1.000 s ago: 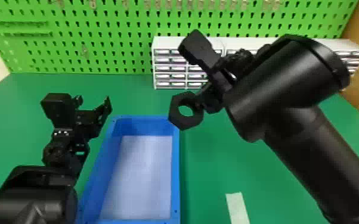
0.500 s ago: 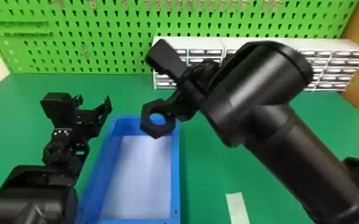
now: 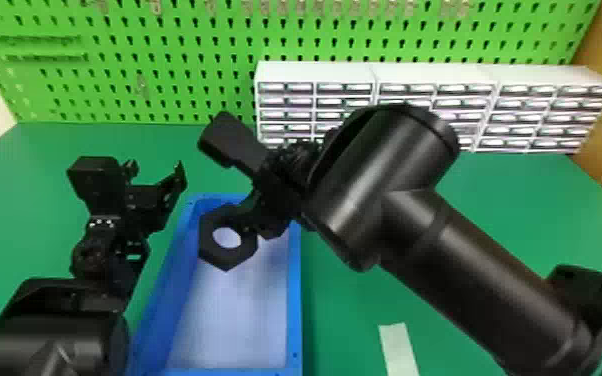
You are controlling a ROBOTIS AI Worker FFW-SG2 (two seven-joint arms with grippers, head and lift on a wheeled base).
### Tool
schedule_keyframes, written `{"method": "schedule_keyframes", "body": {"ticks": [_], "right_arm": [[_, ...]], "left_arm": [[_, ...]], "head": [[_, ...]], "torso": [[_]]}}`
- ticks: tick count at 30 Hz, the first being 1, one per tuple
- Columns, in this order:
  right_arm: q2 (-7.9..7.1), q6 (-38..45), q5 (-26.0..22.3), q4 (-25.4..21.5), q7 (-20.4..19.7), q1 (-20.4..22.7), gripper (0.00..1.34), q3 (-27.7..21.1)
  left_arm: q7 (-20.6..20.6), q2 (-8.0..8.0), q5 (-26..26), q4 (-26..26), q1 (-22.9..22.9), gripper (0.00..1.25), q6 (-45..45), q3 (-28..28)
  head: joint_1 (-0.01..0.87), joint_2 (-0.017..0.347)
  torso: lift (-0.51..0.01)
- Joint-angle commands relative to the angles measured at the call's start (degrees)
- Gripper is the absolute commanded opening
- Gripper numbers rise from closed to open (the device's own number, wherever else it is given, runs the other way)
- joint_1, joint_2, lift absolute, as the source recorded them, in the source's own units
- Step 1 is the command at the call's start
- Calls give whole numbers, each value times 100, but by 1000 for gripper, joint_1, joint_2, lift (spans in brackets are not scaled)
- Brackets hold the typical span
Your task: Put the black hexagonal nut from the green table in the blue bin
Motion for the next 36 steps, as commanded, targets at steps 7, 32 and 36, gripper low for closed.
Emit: {"method": "schedule_keyframes", "body": {"ticks": [7,32,36], "right_arm": [[-18,-295,-373,426,-241,-11,265,410],[-44,-427,-646,724,-505,-3,528,594],[-53,-419,-663,724,-531,-3,867,559]], "left_arm": [[0,0,4,0,0,784,-1,3],[0,9,13,0,0,785,-1,3],[0,9,13,0,0,785,-1,3]], "head": [[686,52],[686,52],[686,52]], "torso": [[-97],[-97],[-97]]}}
